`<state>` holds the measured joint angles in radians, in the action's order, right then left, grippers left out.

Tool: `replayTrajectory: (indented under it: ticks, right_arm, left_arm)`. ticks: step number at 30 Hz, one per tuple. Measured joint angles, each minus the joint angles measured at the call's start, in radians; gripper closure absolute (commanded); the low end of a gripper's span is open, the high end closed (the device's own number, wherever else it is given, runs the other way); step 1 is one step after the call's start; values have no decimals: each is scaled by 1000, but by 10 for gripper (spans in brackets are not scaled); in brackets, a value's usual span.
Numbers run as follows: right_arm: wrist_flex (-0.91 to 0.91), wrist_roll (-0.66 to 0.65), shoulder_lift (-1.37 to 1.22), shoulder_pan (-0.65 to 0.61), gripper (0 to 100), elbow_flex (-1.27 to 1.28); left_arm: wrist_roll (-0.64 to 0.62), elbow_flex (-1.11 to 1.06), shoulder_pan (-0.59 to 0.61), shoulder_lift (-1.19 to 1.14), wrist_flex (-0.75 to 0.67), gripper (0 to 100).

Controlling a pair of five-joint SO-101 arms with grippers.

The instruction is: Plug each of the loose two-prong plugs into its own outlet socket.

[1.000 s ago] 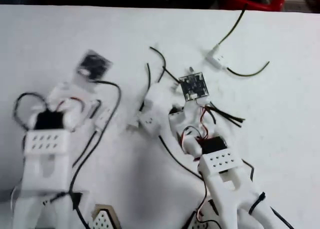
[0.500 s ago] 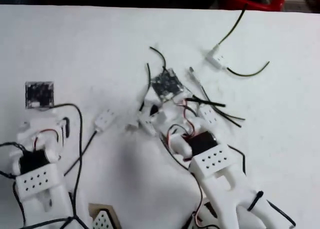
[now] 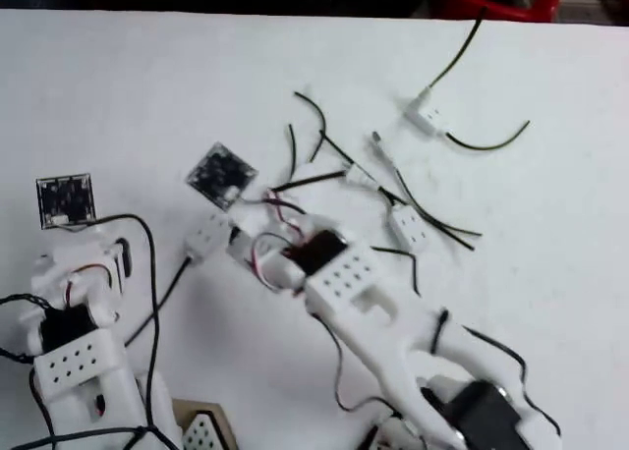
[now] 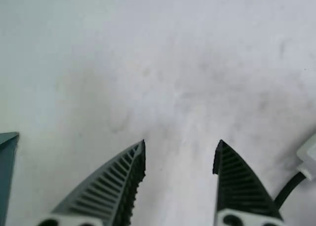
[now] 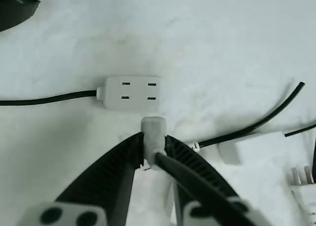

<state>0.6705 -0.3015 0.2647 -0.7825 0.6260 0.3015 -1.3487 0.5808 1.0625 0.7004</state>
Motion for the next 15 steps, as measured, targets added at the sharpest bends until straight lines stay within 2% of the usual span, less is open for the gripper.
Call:
replayTrajectory:
  ticks: [15]
  right_arm:
    - [0, -15, -321, -35, 981, -281]
  left_arm:
    - [0, -12, 40, 0, 0, 774]
